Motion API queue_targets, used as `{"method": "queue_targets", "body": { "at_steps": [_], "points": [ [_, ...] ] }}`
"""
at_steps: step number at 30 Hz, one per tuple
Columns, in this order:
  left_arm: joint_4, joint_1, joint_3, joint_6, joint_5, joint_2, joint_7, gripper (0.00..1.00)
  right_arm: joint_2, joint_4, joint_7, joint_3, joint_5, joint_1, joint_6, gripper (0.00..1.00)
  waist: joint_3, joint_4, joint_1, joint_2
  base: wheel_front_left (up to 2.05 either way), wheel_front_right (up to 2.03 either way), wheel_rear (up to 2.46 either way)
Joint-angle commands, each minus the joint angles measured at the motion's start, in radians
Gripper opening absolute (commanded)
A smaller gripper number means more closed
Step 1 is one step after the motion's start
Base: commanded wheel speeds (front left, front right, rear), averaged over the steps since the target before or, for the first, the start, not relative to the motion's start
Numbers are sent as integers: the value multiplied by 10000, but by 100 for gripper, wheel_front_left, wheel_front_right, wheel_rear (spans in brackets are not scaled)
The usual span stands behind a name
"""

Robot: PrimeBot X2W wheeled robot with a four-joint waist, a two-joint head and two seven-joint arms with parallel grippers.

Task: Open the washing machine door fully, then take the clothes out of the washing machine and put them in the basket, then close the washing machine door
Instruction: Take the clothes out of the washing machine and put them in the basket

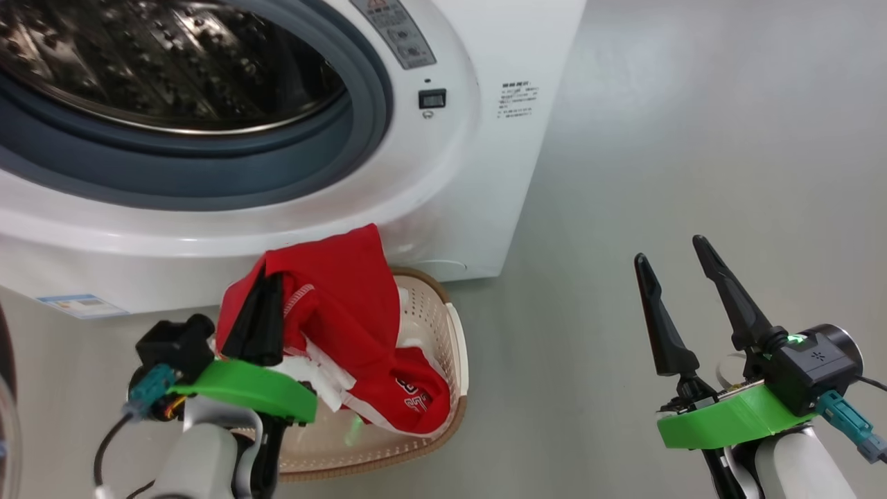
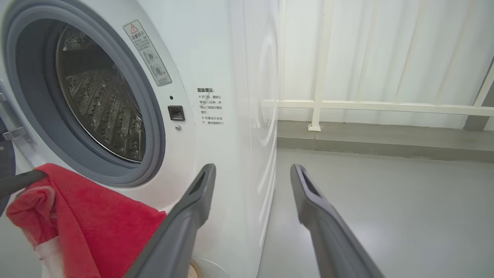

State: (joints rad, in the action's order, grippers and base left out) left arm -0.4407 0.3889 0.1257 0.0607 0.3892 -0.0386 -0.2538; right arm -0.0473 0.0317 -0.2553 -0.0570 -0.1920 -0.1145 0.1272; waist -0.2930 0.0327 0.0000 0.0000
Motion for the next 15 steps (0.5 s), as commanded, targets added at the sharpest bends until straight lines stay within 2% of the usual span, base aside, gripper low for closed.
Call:
{"method": "queue_targets", "body": {
  "at_steps": [1,9,15],
  "points": [
    [-338,464,-259,-64,191,-117,-80,0,-29,-233,-65,-286,-90,-311,35,100,-331,179,0,0,0,0,0],
    [-3502,1712,-54,-258,272,-117,-66,0,-29,-255,-65,-417,-381,-645,35,100,-962,506,0,0,0,0,0],
    [-5787,2542,12,-367,325,-187,318,0,-29,-243,-65,-575,-606,-882,35,100,-1386,876,0,0,0,0,0]
  ]
}}
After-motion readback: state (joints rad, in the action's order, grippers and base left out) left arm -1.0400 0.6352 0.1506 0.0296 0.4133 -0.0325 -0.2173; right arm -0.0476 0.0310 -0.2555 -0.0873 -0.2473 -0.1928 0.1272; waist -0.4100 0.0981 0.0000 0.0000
